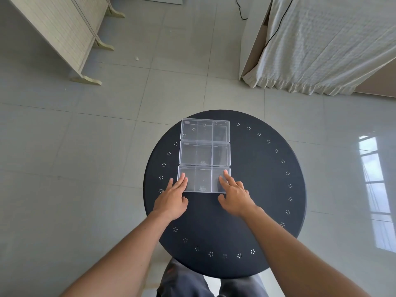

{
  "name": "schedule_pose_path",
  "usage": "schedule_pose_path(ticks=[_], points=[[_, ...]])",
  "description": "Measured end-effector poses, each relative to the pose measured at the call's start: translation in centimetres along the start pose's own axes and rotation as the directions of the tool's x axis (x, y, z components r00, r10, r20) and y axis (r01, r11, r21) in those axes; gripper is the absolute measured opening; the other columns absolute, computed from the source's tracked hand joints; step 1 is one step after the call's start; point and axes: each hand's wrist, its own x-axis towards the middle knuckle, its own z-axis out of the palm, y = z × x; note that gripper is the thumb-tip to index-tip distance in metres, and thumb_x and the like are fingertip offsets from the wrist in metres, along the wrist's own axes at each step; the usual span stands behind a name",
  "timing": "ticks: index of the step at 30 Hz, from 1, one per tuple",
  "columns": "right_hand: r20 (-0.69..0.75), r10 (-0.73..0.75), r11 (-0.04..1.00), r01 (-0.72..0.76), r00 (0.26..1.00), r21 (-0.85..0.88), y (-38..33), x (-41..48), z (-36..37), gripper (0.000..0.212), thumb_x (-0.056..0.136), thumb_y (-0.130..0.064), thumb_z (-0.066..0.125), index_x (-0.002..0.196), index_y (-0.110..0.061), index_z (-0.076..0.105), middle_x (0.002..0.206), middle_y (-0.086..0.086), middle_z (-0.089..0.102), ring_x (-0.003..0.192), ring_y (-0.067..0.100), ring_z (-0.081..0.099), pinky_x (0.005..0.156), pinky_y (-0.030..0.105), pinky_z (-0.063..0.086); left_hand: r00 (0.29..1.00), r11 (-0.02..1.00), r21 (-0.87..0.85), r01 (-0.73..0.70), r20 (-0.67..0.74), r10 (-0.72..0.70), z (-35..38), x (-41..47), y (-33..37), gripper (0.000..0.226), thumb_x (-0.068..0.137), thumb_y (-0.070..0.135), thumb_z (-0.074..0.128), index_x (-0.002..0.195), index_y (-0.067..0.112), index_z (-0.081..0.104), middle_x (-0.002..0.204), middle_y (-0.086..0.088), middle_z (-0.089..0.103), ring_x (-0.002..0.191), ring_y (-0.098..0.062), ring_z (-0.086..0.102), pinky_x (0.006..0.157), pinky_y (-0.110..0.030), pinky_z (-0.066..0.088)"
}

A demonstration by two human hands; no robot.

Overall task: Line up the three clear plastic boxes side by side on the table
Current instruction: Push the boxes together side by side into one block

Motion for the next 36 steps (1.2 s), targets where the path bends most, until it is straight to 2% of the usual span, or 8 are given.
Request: schedule_pose_path(ticks=[5, 8, 12, 15, 18, 23, 28, 36], points=[[-0.024, 0.012, 1.0, -0.012, 1.0, 0.017, -0.2, 0.4, 0.2, 0.072, 0.102, -0.033, 0.048, 0.168, -0.025, 0.019, 0.178, -0.013, -0.006, 0.146, 0.03, 0.031, 0.113, 0.05, 0.037, 0.999, 0.999, -0.037, -0.039, -0.016, 0.038, -0.2, 0.8, -1.0, 0.074, 0.109, 0.022, 0.043, 0.174, 0.037, 0.011, 0.177, 0.034, -0.009, 0.17, -0.012, -0.003, 0.113, -0.05, 0.055], [-0.035, 0.019, 0.999, -0.018, 0.999, 0.032, -0.5, 0.4, 0.1, 0.069, 0.102, -0.033, 0.047, 0.166, -0.025, 0.024, 0.179, -0.01, -0.003, 0.152, 0.03, 0.025, 0.116, 0.053, 0.035, 0.993, 0.993, -0.073, -0.092, -0.075, 0.087, -0.4, 1.0, -1.6, 0.066, 0.109, 0.022, 0.043, 0.172, 0.033, 0.026, 0.179, 0.03, 0.007, 0.17, -0.011, 0.004, 0.113, -0.05, 0.055], [-0.185, 0.037, 0.992, -0.014, 0.982, 0.123, -1.3, 0.4, -0.1, 0.052, 0.101, -0.032, 0.049, 0.152, -0.027, 0.043, 0.176, -0.003, 0.014, 0.152, 0.029, 0.025, 0.116, 0.056, 0.035, 0.935, 0.955, -0.246, -0.166, -0.348, 0.073, -1.5, 1.4, -1.3, 0.047, 0.108, 0.018, 0.05, 0.153, 0.024, 0.063, 0.161, 0.014, 0.058, 0.156, -0.01, 0.047, 0.119, -0.039, 0.05], [-0.323, 0.145, 0.933, -0.021, 0.935, 0.358, -1.9, 1.3, -1.0, 0.049, 0.099, -0.03, 0.055, 0.147, -0.024, 0.046, 0.164, -0.001, 0.029, 0.146, 0.03, 0.033, 0.109, 0.053, 0.042, 0.893, 0.855, -0.5, -0.136, -0.436, -0.113, -3.4, 2.5, -0.3, 0.042, 0.106, 0.017, 0.053, 0.144, 0.02, 0.069, 0.146, 0.005, 0.069, 0.135, -0.013, 0.063, 0.115, -0.031, 0.048], [-0.277, 0.313, 0.802, -0.097, 0.908, 0.59, -2.1, 3.3, -2.9, 0.06, 0.097, -0.034, 0.06, 0.152, -0.02, 0.041, 0.158, 0.006, 0.035, 0.14, 0.033, 0.042, 0.111, 0.046, 0.041, 0.919, 0.608, -0.794, -0.004, -0.243, -0.311, -5.9, 4.6, 0.6, 0.048, 0.106, 0.031, 0.053, 0.153, 0.022, 0.059, 0.155, 0.006, 0.061, 0.142, -0.016, 0.058, 0.12, -0.035, 0.043], [-0.06, 0.408, 0.617, -0.227, 0.911, 0.754, -2.3, 7.2, -6.5, 0.088, 0.09, -0.06, 0.06, 0.163, -0.03, 0.023, 0.165, 0.007, 0.027, 0.134, 0.035, 0.056, 0.115, 0.052, 0.044, 0.947, 0.313, -0.935, 0.168, 0.065, -0.313, -9.8, 8.2, 2.4, 0.067, 0.104, 0.059, 0.045, 0.167, 0.036, 0.037, 0.173, 0.007, 0.039, 0.158, -0.023, 0.039, 0.125, -0.058, 0.036], [0.091, 0.388, 0.472, -0.283, 0.917, 0.835, -2.4, 10.6, -8.0, 0.102, 0.082, -0.072, 0.062, 0.166, -0.044, 0.01, 0.173, 0.004, 0.025, 0.152, 0.035, 0.039, 0.121, 0.056, 0.035, 0.954, 0.344, -0.902, 0.26, 0.184, -0.238, -11.1, 10.9, 3.1, 0.085, 0.089, 0.082, 0.038, 0.167, 0.052, 0.027, 0.179, 0.015, 0.027, 0.163, -0.024, 0.032, 0.125, -0.069, 0.03], [0.111, 0.386, 0.471, -0.299, 0.916, 0.83, -2.5, 12.4, -7.5, 0.108, 0.076, -0.08, 0.06, 0.164, -0.051, 0.005, 0.173, 0.002, 0.028, 0.154, 0.035, 0.038, 0.124, 0.059, 0.029, 0.941, 0.365, -0.884, 0.293, 0.199, -0.273, -11.8, 12.0, 3.9, 0.072, 0.106, 0.07, 0.031, 0.172, 0.043, 0.022, 0.182, 0.004, 0.02, 0.167, -0.027, 0.024, 0.131, -0.064, 0.024]])
